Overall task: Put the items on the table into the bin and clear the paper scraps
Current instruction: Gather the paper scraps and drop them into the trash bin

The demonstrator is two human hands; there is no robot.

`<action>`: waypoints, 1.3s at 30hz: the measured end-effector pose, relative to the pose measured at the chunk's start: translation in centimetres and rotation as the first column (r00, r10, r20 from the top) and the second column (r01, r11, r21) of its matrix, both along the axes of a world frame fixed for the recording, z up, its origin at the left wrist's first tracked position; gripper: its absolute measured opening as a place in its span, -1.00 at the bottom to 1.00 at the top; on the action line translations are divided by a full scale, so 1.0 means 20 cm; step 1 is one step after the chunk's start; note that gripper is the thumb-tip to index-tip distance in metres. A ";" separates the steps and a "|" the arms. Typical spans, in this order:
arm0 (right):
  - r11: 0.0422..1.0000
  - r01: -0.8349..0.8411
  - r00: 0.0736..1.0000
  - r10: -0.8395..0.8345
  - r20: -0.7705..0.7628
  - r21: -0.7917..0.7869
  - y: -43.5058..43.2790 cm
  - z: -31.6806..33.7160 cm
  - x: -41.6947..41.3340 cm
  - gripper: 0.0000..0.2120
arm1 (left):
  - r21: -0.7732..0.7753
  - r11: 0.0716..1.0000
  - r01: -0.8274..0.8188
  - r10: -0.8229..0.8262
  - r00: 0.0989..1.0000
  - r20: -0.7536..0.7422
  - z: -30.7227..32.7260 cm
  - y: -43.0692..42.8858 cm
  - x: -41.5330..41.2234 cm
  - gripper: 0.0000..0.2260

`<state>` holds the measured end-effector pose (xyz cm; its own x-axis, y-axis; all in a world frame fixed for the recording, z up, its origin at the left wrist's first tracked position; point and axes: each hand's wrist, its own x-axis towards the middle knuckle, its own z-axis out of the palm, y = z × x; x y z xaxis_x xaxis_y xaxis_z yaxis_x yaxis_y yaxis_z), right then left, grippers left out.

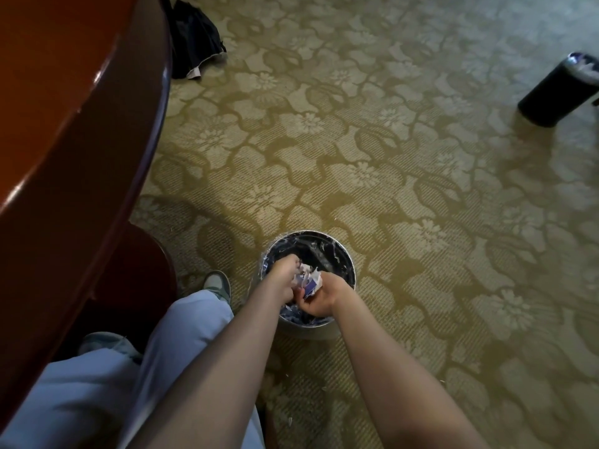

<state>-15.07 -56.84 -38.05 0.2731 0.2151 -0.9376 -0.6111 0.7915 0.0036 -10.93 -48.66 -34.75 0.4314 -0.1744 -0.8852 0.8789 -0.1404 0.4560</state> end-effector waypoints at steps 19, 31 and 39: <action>0.955 0.170 0.985 -0.160 0.058 -0.243 -0.01 0.08 -0.08 -0.52 | -0.021 0.993 0.114 -0.113 0.993 0.034 0.10 0.04 -0.01 -0.64; 0.782 0.141 0.969 0.018 0.247 -0.607 -0.06 0.41 -0.05 -0.67 | -0.041 0.979 0.200 -0.182 0.947 0.265 0.58 0.01 0.01 -0.67; 0.706 0.378 0.851 -0.011 0.524 -0.599 -0.06 0.91 0.04 -0.82 | -0.107 0.960 0.258 -0.162 0.826 0.539 1.10 0.00 0.04 -0.82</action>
<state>-14.24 -57.99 -19.86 0.6546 -0.5150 -0.5533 -0.2223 0.5685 -0.7921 -10.22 -48.66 -12.75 0.7545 -0.4388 -0.4880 0.4616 -0.1737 0.8699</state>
